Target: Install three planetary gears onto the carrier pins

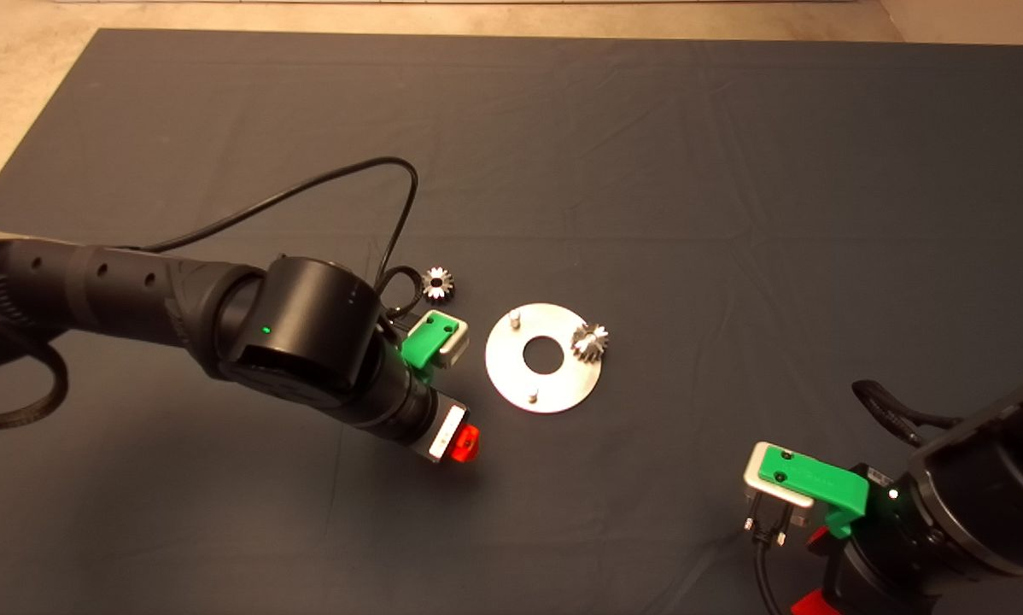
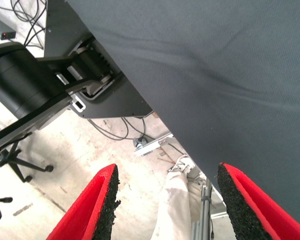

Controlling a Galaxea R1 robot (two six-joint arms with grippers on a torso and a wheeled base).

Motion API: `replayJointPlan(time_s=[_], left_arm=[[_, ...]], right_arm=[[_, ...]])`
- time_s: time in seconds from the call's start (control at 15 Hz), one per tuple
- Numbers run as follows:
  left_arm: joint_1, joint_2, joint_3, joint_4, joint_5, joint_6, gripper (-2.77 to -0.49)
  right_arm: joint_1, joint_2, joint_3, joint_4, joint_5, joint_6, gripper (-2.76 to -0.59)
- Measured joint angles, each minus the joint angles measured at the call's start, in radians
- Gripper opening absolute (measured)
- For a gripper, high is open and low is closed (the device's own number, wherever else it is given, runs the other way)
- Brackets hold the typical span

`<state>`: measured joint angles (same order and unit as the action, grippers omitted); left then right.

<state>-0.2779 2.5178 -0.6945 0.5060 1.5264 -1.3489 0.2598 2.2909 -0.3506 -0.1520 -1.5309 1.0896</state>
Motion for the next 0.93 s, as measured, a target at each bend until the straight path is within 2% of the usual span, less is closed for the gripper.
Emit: replayJointPlan(time_s=[0.33,0.6,0.93], left_arm=[[0.0,0.001,0.0,0.027,0.0,-0.003,-0.51],[0.0,0.001,-0.006,0.067,0.0,-0.003,-0.51],[0.001,0.0,-0.006,0.098,0.0,-0.003,-0.51]], right_arm=[[0.0,0.0,0.0,0.019,0.0,0.0,-1.91],[0.0,0.0,0.0,0.023,0.0,0.0,-1.91],[0.001,0.0,0.0,0.033,0.0,0.0,-1.91]])
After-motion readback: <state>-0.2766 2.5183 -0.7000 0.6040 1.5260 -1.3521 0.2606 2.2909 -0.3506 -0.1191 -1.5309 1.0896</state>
